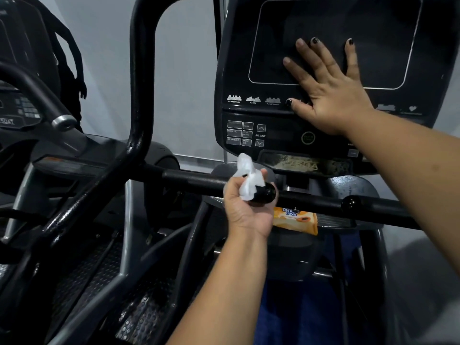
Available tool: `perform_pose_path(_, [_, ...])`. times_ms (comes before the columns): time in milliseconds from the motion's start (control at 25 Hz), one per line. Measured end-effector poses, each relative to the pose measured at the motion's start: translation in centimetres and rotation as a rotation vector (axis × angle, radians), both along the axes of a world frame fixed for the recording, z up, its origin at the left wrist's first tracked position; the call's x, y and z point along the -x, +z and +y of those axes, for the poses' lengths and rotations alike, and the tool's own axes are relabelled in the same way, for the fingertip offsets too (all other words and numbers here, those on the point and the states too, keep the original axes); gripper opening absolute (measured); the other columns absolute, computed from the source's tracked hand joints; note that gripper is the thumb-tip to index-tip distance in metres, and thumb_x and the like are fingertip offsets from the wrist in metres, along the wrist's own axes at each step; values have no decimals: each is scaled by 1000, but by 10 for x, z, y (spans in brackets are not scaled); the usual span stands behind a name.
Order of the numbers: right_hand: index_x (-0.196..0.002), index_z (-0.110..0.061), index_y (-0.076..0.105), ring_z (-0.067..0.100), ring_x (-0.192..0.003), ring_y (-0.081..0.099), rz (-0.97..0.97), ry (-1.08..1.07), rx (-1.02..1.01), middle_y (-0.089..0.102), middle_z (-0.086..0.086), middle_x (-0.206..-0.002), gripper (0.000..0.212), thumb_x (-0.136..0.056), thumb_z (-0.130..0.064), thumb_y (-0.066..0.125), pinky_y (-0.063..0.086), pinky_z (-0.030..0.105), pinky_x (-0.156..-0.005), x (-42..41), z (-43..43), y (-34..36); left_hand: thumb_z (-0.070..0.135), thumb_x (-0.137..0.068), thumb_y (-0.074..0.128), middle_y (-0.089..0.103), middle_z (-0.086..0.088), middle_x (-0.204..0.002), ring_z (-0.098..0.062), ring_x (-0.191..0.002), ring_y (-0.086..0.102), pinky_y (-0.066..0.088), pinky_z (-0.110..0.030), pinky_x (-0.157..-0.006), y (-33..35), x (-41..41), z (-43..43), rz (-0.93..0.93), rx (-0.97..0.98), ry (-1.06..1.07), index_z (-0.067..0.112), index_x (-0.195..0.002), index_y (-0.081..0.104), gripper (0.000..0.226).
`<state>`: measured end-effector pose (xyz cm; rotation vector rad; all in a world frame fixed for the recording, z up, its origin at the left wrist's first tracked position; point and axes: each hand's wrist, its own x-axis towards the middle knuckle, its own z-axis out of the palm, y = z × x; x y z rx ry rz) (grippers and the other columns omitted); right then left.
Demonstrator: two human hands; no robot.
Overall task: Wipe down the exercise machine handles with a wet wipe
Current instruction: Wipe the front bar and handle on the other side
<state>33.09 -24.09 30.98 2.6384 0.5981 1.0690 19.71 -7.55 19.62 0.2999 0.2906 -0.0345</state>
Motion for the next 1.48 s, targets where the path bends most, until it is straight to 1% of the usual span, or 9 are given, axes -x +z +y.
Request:
perform_pose_path(320, [-156, -34, 2, 16, -151, -10, 22, 6, -11, -11, -3, -165, 71, -94, -62, 23, -4, 63, -117, 3, 0, 2, 30, -77, 73, 72, -5, -80, -19, -62, 66, 50, -22, -48, 17, 9, -29, 374, -203, 121, 14, -92, 66, 23])
perform_pose_path(400, [-156, -34, 2, 16, -151, -10, 24, 9, -11, -11, -3, -165, 71, -95, -61, 23, -4, 63, -117, 4, -1, 3, 24, -83, 69, 69, -7, -66, -20, -52, 64, 51, -23, -45, 20, -1, -8, 306, -220, 191, 13, -83, 63, 13])
perform_pose_path(520, [-156, -34, 1, 17, -151, -11, 29, 8, -8, -12, -4, -165, 71, -95, -61, 24, -4, 63, -117, 4, 1, 2, 25, -90, 58, 51, 3, -40, -13, -32, 49, 44, -16, -39, 18, -22, 50, 215, -223, 275, 20, -62, 48, 30])
perform_pose_path(600, [-156, -34, 1, 17, -151, -10, 28, 12, -9, -11, -3, -165, 71, -95, -61, 24, -4, 63, -117, 4, 0, 3, 30, -87, 61, 55, 2, -45, -12, -33, 52, 45, -18, -40, 17, -28, 79, 251, -207, 323, 18, -58, 53, 32])
perform_pose_path(760, [-156, -34, 2, 18, -151, -9, 12, 7, -10, -10, -2, -165, 71, -95, -61, 24, -4, 63, -117, 3, 0, 1, 30, -83, 63, 62, -1, -60, -13, -49, 60, 52, -23, -56, 14, -24, 63, 247, -199, 435, 14, -75, 57, 19])
perform_pose_path(880, [-156, -34, 2, 18, -151, -9, 20, 13, -13, -9, -2, -165, 70, -95, -60, 26, -4, 63, -116, 3, 1, 2, 24, -91, 55, 60, 1, -52, -12, -47, 57, 47, -17, -48, 11, -8, 4, 214, -210, 314, 14, -73, 57, 20])
perform_pose_path(1080, [-156, -35, 2, 18, -151, -9, 20, 12, -17, -9, -3, -165, 70, -96, -59, 28, -4, 63, -116, 3, 1, 2, 26, -87, 66, 65, 0, -73, -9, -53, 60, 46, -18, -48, 11, 14, -43, 275, -241, 99, 16, -89, 59, 13])
perform_pose_path(1360, [-156, -36, 2, 18, -151, -9, 36, 15, -22, -9, -3, -165, 70, -95, -59, 27, -3, 64, -116, 4, 1, 2, 29, -93, 61, 46, 3, -43, -10, -40, 45, 40, -20, -47, -13, 23, -19, -87, -602, -87, 14, -59, 51, 38])
perform_pose_path(1480, [-156, -36, 2, 18, -151, -9, 40, 13, -21, -9, -3, -165, 70, -95, -59, 27, -3, 64, -116, 4, 0, 3, 30, -94, 61, 66, -9, -66, -19, -64, 63, 53, -27, -64, -35, 33, -10, -192, -753, -177, 4, -85, 68, 28])
